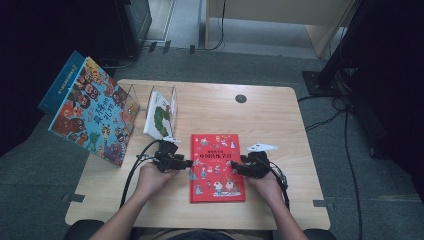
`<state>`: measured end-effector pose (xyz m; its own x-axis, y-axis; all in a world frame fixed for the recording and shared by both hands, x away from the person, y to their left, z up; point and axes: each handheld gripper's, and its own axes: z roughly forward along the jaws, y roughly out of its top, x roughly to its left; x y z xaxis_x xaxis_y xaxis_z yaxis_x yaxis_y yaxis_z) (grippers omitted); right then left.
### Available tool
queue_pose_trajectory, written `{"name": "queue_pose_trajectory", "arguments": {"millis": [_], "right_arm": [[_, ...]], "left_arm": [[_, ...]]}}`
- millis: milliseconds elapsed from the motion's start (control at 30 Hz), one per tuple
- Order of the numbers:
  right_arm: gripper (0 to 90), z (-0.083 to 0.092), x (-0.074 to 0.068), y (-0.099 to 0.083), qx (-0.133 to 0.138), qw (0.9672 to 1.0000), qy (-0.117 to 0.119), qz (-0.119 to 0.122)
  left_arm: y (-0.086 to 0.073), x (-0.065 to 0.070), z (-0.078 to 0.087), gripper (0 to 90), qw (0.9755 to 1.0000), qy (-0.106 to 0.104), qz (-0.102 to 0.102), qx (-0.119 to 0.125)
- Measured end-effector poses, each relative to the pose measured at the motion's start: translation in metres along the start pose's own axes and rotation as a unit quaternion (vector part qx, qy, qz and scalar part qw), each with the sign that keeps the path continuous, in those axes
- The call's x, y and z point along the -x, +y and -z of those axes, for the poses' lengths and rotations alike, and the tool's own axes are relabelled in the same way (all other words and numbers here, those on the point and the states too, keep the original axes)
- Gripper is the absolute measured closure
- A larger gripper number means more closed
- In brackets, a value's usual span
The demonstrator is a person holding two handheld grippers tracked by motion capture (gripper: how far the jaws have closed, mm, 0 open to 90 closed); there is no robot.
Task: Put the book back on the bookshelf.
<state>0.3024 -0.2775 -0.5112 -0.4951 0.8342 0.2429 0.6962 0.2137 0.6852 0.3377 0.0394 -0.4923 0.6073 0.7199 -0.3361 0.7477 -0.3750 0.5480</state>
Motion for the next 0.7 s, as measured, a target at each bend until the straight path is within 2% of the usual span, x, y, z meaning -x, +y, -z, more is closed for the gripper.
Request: {"name": "queue_pose_trajectory", "arguments": {"millis": [67,233,433,700], "right_arm": [[42.7,0.0,0.0,0.0,-0.002,1.0,0.001,-0.006],[37.7,-0.002,-0.003,0.0,0.0,1.0,-0.001,0.003],[38.6,-0.002,-0.004,0.0,0.0,1.0,-0.003,-0.002],[38.9,-0.004,-0.006,0.002,-0.003,1.0,-0.003,-0.006]], "left_arm": [[0.0,0.002,0.0,50.1,1.0,-0.005,0.001,0.0],[0.0,0.006,-0.003,50.2,0.9998,-0.015,0.001,-0.011],[0.0,0.009,-0.008,49.9,0.9996,-0.017,-0.002,-0.021],[0.0,0.01,-0.011,47.8,0.9996,-0.021,0.0,-0.019]]}}
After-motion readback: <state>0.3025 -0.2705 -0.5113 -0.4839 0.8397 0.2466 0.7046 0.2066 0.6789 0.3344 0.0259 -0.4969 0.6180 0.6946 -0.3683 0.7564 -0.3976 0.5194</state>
